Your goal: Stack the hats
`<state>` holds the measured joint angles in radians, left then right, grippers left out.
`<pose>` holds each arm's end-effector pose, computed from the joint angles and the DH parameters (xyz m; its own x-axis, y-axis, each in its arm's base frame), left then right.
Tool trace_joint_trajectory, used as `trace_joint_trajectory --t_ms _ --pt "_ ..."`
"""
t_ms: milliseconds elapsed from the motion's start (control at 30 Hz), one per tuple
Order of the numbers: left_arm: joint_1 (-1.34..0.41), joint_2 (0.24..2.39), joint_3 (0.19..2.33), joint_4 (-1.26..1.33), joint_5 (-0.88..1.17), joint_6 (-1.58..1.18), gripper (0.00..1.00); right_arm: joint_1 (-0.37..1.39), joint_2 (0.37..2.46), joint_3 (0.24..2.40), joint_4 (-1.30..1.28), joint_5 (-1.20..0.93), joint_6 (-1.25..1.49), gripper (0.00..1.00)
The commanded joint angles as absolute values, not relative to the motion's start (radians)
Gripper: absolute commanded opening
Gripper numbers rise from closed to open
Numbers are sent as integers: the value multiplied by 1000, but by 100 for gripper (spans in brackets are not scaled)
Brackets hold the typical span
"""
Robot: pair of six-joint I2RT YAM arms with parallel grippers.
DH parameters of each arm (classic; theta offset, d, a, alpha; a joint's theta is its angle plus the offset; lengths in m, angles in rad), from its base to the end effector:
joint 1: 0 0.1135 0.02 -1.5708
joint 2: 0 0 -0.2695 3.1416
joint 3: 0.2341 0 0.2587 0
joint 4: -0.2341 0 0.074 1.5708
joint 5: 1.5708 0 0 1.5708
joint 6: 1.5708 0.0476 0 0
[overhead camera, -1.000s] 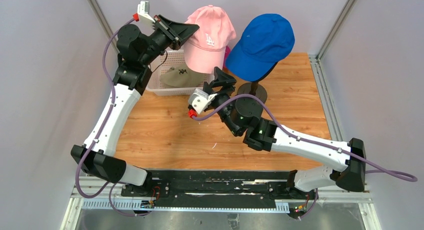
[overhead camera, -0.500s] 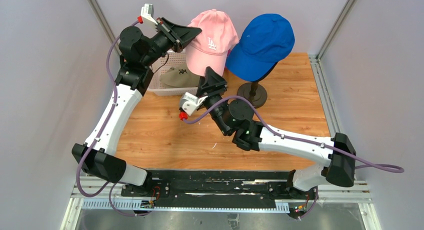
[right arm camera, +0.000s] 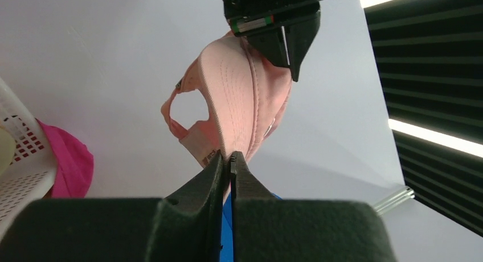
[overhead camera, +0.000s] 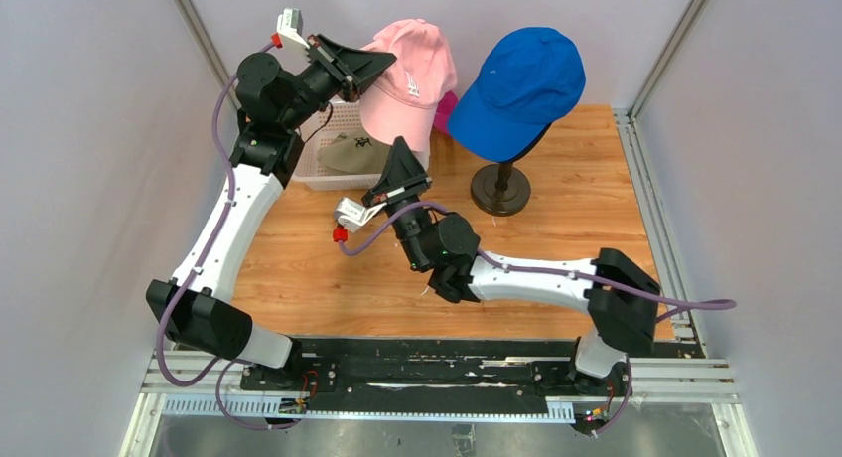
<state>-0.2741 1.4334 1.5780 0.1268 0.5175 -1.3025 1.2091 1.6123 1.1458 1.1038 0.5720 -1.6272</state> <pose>0.3157 -0.1132 0.5070 -0.6008 -0.7015 -0.3833 0.4328 0.1176 -0.8938 0.1566 0.3412 0.3910 0.6196 -0.7347 -0.2763 0.2459 0.5159 -0.8206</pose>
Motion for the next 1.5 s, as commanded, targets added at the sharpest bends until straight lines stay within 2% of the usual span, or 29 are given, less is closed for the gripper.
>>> trace_joint_trajectory --t_ms 0,567,967,1167,1200,1267,1367,1400,1467 --pt "-276 1427 1576 201 596 -1327 0 1226 1707 1178 1339 562 -1814 1" --pt "-244 1411 1501 245 631 -1326 1 1218 1786 1253 1519 505 -1966 1" --pt "-233 1403 1479 285 624 -1349 0 1203 1782 1261 1519 492 -1977 1" --pt "-230 1380 1425 335 615 -1379 0 1200 1802 1305 1511 556 -1982 1" --pt "-229 1377 1418 344 615 -1384 0 1199 1803 1309 1509 564 -1981 2" --pt "-229 1372 1411 351 617 -1391 0 1198 1807 1320 1502 580 -1974 14" --pt "-226 1367 1401 375 621 -1406 0 1196 1800 1327 1480 597 -1956 25" --pt "-226 1365 1399 381 623 -1412 0 1194 1798 1329 1473 603 -1949 28" --pt "-224 1360 1392 394 623 -1422 0 1193 1795 1332 1469 611 -1942 28"
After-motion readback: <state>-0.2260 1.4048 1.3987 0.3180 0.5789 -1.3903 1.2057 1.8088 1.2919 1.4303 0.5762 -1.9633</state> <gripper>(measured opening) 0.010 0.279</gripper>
